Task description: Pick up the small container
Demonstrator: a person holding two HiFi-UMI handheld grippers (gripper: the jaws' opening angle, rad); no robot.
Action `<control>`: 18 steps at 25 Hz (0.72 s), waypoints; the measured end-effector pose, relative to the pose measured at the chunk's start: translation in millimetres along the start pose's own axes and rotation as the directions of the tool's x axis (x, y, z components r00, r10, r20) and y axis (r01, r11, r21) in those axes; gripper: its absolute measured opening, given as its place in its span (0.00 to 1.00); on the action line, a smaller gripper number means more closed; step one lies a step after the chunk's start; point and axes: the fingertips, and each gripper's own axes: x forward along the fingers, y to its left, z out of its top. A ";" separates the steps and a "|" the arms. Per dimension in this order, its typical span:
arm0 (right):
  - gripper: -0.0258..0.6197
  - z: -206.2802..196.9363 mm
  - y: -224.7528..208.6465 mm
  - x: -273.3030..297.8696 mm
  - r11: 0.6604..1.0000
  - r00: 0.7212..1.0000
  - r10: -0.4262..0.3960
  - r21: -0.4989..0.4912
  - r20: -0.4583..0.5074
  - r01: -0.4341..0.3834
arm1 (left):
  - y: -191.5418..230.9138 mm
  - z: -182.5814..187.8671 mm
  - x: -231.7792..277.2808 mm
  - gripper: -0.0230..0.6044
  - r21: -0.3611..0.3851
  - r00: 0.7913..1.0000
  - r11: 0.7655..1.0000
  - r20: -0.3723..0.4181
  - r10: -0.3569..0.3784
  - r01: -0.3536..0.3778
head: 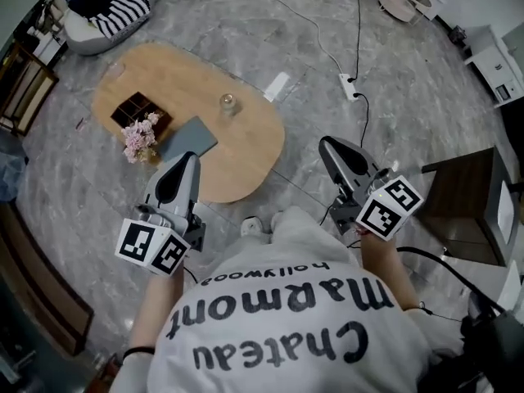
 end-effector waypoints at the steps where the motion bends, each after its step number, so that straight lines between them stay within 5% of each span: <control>1: 0.06 -1.8 2.2 8.2 0.999 0.999 0.035 0.016 0.012 -0.035 | 1.7 -2.8 3.2 0.06 0.000 1.000 1.000 0.005 -0.009 0.009; 7: 0.06 -35.5 -9.8 76.4 0.990 0.985 0.140 0.026 -0.105 -0.138 | 24.9 -27.4 28.4 0.06 -0.073 0.999 0.997 -0.022 -0.027 0.025; 12: 0.06 -73.5 -35.1 134.5 0.972 0.936 0.230 0.026 -0.265 -0.232 | 60.0 -66.1 59.0 0.06 -0.126 0.992 0.988 -0.094 0.080 -0.091; 18: 0.06 -113.2 -100.6 212.5 0.950 0.878 0.312 0.094 -0.362 -0.298 | 106.1 -114.2 104.5 0.06 -0.215 0.963 0.948 -0.189 0.194 -0.233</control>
